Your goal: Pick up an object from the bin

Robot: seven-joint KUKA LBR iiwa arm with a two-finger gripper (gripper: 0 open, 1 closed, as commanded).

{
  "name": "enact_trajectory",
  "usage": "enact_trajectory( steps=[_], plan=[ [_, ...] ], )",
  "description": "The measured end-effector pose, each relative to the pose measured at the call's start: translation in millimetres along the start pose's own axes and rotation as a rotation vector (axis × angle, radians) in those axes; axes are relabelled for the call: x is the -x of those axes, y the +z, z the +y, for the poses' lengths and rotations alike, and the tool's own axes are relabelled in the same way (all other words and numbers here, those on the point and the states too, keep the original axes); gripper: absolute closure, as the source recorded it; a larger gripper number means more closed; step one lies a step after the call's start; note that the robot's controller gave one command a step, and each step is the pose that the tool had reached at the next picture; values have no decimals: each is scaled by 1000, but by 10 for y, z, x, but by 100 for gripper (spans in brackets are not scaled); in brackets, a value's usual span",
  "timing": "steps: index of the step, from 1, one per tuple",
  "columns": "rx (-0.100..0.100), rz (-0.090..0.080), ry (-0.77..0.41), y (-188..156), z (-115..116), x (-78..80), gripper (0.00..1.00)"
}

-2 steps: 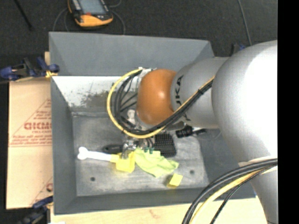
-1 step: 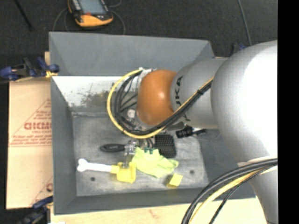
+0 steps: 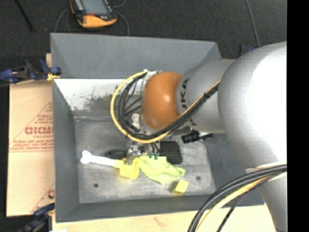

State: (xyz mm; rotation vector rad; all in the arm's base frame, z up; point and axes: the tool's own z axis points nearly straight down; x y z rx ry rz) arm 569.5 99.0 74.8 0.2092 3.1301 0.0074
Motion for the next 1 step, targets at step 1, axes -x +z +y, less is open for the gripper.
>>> enact_trajectory(
  steps=[1],
  plan=[
    [-1,-4,3,16,-9,4,0]
  ],
)
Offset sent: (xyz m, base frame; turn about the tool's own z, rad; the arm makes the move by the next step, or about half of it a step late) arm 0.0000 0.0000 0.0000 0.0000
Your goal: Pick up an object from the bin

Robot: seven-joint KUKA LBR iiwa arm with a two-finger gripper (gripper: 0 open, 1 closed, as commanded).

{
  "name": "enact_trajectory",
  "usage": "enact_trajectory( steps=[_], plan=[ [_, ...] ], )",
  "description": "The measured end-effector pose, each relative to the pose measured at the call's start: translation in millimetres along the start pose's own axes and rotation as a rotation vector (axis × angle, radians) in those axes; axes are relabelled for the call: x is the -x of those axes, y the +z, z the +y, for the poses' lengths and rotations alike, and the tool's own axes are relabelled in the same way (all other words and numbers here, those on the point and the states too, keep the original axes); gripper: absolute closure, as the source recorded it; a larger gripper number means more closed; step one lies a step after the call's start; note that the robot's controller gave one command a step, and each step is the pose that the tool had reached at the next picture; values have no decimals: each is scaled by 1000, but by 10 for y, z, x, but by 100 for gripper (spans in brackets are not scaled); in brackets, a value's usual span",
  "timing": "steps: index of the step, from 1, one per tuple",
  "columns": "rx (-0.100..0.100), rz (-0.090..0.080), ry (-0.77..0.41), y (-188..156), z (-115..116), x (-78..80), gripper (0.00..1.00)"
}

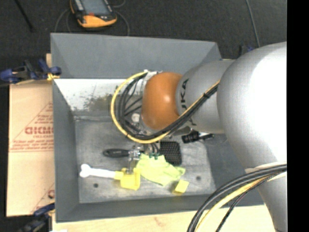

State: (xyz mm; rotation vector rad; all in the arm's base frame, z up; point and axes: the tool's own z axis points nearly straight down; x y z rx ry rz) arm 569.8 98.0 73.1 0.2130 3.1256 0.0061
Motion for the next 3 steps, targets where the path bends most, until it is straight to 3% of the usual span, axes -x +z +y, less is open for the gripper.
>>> enact_trajectory(
  steps=[1,2,3],
  plan=[
    [0,4,0,-15,6,-3,100],
    [0,0,2,1,-1,0,0],
    [0,4,2,-12,7,-5,100]
  ],
)
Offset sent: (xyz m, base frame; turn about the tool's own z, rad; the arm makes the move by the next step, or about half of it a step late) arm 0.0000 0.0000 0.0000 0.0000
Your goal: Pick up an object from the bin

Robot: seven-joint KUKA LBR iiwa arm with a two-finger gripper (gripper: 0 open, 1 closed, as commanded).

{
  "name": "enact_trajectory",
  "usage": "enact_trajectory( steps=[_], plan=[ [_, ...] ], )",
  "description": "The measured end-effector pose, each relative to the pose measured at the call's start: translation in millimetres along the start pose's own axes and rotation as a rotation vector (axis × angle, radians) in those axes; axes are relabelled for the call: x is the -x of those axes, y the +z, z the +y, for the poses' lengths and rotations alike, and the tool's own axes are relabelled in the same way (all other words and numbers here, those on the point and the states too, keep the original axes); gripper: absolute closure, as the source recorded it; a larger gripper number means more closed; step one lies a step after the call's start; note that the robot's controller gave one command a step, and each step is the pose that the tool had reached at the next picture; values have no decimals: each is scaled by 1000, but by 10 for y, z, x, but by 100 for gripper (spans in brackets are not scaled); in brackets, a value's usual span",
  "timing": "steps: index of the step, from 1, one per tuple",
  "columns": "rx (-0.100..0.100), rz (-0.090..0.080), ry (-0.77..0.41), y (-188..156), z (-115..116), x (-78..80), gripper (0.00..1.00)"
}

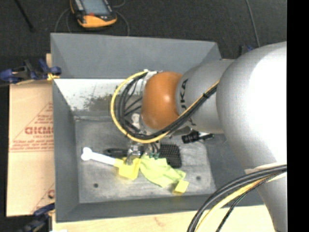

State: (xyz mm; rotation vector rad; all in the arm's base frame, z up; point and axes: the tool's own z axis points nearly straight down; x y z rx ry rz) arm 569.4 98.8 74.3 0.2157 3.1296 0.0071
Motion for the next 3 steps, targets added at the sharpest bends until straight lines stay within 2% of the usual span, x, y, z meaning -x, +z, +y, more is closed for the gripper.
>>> enact_trajectory(
  steps=[1,2,3],
  plan=[
    [-1,-4,2,14,-9,4,0],
    [0,-1,1,-2,-1,2,100],
    [0,-1,2,-2,-1,2,100]
  ],
)
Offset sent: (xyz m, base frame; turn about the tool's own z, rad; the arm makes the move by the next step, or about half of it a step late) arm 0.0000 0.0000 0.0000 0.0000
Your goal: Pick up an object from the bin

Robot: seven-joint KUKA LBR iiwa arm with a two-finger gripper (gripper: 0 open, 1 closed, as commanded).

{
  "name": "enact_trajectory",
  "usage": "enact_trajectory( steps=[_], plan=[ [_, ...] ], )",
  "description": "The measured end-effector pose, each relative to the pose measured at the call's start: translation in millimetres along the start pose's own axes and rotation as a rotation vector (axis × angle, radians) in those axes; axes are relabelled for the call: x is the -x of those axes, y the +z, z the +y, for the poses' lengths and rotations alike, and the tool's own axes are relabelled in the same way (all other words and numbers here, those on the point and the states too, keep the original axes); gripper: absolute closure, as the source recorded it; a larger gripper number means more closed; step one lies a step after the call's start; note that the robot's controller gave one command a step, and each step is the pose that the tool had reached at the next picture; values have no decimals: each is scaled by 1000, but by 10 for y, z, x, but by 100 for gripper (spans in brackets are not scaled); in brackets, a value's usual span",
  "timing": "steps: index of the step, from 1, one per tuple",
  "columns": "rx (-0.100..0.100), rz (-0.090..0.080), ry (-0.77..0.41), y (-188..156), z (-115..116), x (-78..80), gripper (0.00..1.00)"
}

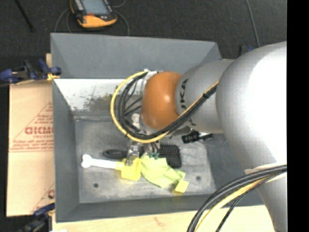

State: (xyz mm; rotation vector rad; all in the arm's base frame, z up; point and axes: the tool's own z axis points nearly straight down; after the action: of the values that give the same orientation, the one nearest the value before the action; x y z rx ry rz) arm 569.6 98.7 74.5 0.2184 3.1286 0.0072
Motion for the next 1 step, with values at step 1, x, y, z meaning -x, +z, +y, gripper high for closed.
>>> enact_trajectory(
  steps=[1],
  plan=[
    [-5,7,7,-374,76,-11,100]
  ],
)
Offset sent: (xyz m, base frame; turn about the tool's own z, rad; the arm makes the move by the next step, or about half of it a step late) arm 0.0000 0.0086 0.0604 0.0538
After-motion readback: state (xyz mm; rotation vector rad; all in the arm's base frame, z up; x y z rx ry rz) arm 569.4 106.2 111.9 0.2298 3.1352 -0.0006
